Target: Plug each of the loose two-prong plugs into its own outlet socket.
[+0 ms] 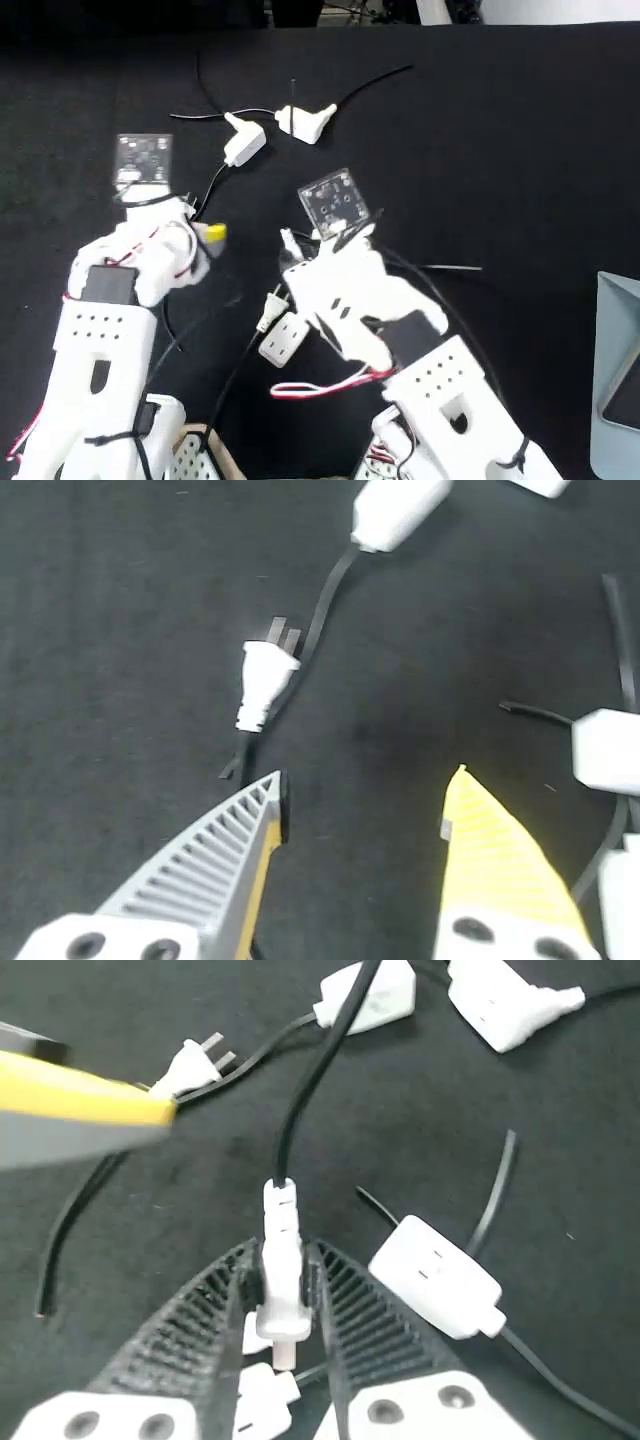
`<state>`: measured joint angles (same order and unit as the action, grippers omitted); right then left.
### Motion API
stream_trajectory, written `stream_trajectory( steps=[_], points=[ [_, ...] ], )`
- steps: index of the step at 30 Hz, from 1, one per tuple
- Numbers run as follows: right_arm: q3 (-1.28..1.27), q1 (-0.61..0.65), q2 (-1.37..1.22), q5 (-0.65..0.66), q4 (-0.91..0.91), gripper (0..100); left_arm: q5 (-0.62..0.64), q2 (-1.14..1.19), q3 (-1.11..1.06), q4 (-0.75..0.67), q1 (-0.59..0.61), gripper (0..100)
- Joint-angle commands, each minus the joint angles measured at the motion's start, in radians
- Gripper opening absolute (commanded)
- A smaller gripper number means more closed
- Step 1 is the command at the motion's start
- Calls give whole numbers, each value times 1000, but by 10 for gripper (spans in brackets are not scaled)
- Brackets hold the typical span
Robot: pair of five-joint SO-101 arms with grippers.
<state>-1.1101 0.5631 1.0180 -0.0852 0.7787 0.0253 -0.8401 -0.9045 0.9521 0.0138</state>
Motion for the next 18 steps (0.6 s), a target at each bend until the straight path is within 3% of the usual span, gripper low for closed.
stream_trajectory(
  steps=[1, 10, 18],
  points=[
    [-31, 49, 65, -12, -69, 11, -11, -21, 85, 55, -85, 260],
    [-108, 98, 160, -11, -84, 11, -6, -52, 101, 140, -211, 261],
    [-111, 100, 160, -11, -77, 11, -11, -341, 30, 153, -275, 261]
  ],
)
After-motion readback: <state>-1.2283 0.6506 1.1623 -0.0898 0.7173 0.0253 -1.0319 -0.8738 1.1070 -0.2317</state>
